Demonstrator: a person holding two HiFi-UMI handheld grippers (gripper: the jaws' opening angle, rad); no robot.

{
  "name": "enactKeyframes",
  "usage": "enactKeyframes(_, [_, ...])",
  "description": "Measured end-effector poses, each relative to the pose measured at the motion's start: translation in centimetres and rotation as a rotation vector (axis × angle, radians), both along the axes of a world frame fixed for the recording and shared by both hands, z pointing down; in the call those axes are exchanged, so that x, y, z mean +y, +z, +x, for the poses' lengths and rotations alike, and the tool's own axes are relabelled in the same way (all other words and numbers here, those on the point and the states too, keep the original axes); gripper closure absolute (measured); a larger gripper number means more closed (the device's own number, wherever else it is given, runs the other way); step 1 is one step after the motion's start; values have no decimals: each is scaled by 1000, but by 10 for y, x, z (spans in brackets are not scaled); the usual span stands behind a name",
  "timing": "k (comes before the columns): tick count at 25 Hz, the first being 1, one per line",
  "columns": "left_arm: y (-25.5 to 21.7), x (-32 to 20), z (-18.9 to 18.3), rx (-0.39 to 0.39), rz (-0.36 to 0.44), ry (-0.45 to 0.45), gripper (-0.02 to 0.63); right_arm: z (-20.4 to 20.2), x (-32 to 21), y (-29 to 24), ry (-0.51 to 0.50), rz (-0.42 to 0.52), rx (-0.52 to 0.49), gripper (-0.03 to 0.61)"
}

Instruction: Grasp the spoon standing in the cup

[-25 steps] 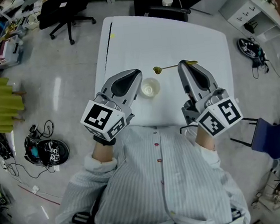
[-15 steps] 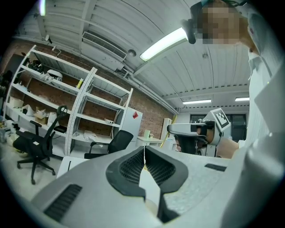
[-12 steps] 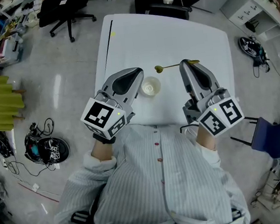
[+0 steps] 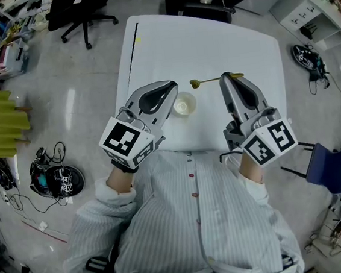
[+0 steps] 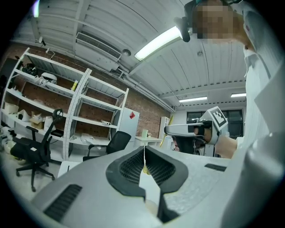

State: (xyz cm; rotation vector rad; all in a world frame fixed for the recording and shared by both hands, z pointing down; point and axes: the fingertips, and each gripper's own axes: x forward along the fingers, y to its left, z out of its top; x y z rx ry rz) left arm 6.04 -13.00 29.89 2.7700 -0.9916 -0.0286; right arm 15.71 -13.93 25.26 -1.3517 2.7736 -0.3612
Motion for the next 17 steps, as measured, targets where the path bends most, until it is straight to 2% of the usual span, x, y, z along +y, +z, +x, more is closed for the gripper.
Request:
enactKeyframes(10, [-11,-3,-7,23,13,0,600,7,4,2,3,-6,-7,568])
enactKeyframes(17, [-10,-6,-11,-11,28,14,600,4,1,0,-5,-1,-1,568])
